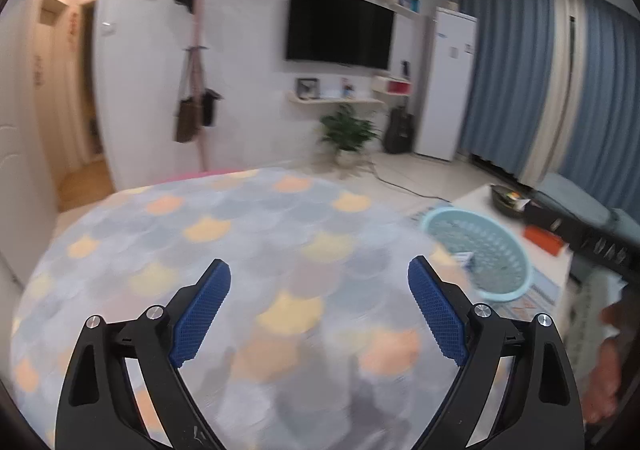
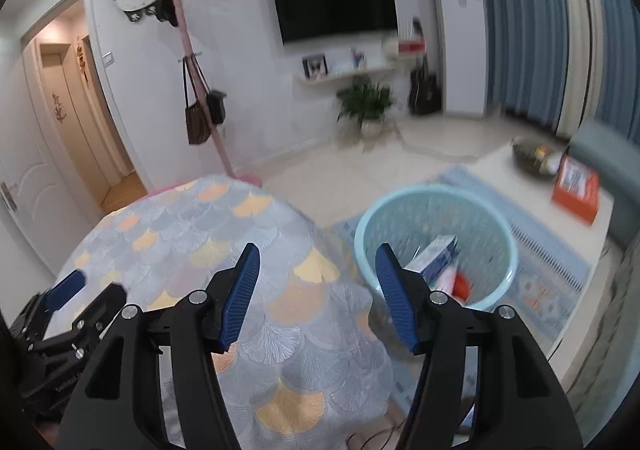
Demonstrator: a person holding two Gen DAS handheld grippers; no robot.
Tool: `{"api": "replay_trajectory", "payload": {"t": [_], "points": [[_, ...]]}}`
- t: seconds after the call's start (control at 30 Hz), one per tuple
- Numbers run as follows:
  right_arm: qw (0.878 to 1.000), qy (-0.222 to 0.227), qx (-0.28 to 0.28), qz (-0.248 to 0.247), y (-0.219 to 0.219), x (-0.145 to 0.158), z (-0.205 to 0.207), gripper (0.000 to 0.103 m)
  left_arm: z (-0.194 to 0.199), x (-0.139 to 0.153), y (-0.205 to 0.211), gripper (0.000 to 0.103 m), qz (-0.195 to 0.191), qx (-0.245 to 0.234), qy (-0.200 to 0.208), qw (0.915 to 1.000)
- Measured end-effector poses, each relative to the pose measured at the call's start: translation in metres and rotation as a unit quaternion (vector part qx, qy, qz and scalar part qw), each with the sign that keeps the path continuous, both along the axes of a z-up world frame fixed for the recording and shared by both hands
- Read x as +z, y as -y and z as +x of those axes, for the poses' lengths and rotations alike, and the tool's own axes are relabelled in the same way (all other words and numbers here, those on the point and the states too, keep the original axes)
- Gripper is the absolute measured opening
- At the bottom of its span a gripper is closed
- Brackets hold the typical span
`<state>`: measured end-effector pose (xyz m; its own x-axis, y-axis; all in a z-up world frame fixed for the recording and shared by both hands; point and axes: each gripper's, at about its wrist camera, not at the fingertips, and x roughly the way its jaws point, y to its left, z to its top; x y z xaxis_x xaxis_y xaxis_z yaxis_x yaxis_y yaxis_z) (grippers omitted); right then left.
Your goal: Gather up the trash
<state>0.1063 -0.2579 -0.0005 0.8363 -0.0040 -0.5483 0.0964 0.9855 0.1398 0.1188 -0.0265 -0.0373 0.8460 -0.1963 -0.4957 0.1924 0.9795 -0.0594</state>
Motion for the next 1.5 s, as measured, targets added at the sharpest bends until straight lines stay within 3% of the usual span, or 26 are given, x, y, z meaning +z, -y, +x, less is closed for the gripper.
{"api": "replay_trajectory", "payload": {"t": [0.13,0.27,0.7,1.5], "points": [[0.998,0.049,-0.018,-0.037,-0.016,0.007,-0.024,0.057,-0.016,-0.011,-0.012,0.088,0.006,0.034,0.02,0.9992],[0.997,0.066,-0.012,-0.046,-0.025,0.005,-0.035,0.057,-0.024,-0.017,-0.019,0.088,-0.015,0.039,0.028,0.9987],[0.997,0.069,-0.013,-0.044,-0.032,-0.01,-0.04,0.057,-0.027,-0.025,-0.041,0.095,-0.079,0.039,0.032,0.9956],[0.999,0.045,0.01,-0.027,-0.032,-0.036,-0.03,0.061,-0.039,-0.02,-0.024,0.096,-0.028,0.062,0.066,0.9955]]}}
